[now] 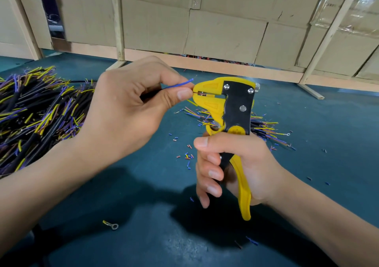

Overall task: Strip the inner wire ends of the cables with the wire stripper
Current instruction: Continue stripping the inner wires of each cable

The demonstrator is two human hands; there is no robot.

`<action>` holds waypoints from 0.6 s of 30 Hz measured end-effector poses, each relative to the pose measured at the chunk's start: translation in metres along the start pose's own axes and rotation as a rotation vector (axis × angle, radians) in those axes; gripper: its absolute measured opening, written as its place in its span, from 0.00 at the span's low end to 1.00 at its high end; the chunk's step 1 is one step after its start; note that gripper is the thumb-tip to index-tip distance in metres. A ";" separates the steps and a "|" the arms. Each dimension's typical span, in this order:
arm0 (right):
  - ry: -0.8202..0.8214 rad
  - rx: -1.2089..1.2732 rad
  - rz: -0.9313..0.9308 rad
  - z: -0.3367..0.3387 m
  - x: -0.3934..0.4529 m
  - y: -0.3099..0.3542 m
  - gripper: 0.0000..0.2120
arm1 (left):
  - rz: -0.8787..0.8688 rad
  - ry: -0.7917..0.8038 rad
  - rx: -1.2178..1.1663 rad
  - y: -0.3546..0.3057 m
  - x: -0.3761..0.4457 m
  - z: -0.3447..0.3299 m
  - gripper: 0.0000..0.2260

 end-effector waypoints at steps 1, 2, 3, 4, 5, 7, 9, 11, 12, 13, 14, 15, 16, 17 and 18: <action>-0.033 -0.016 -0.010 0.001 0.000 -0.001 0.17 | 0.003 0.019 -0.009 0.000 0.001 0.000 0.03; -0.064 -0.031 -0.026 0.003 0.000 -0.003 0.18 | 0.002 0.040 -0.002 0.000 0.001 -0.001 0.02; -0.080 -0.045 -0.043 0.004 0.001 -0.004 0.19 | 0.002 0.056 0.009 0.000 0.002 -0.001 0.02; -0.081 -0.053 -0.059 0.005 0.001 -0.005 0.19 | 0.012 0.070 0.009 0.001 0.002 0.000 0.03; -0.072 -0.053 -0.075 0.005 0.001 -0.006 0.19 | 0.032 0.083 -0.007 0.002 0.003 0.001 0.03; -0.042 -0.048 -0.112 0.008 0.000 -0.006 0.18 | 0.079 0.119 -0.068 0.003 0.004 0.001 0.03; -0.013 -0.059 -0.152 0.010 -0.001 -0.006 0.17 | 0.074 0.156 -0.044 0.002 0.005 0.001 0.03; 0.015 -0.071 -0.181 0.012 -0.002 -0.007 0.17 | 0.047 0.195 0.039 0.001 0.007 0.002 0.02; 0.029 -0.077 -0.197 0.013 -0.002 -0.007 0.17 | 0.053 0.210 0.053 0.003 0.008 0.003 0.02; 0.045 -0.080 -0.214 0.014 -0.003 -0.006 0.16 | 0.065 0.226 0.050 0.005 0.009 0.004 0.03; 0.064 -0.083 -0.233 0.014 -0.003 -0.006 0.16 | 0.080 0.242 0.041 0.007 0.009 0.004 0.03; 0.083 -0.088 -0.251 0.015 -0.004 -0.005 0.15 | 0.093 0.257 0.032 0.008 0.010 0.004 0.04; 0.098 -0.095 -0.265 0.016 -0.004 -0.003 0.15 | 0.102 0.273 0.019 0.009 0.010 0.004 0.05; 0.112 -0.103 -0.271 0.016 -0.005 -0.002 0.15 | 0.108 0.286 0.002 0.009 0.009 0.004 0.05; 0.125 -0.108 -0.273 0.017 -0.005 -0.002 0.15 | 0.114 0.295 -0.017 0.009 0.009 0.004 0.05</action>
Point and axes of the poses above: each hand's wrist, its own x-axis towards the middle knuckle, its own z-axis out of the back of the hand, y = z × x, the point moved 7 cm from there along x, towards the middle knuckle, and after that the axes turned 9 degrees about -x, right-handed, at the moved point
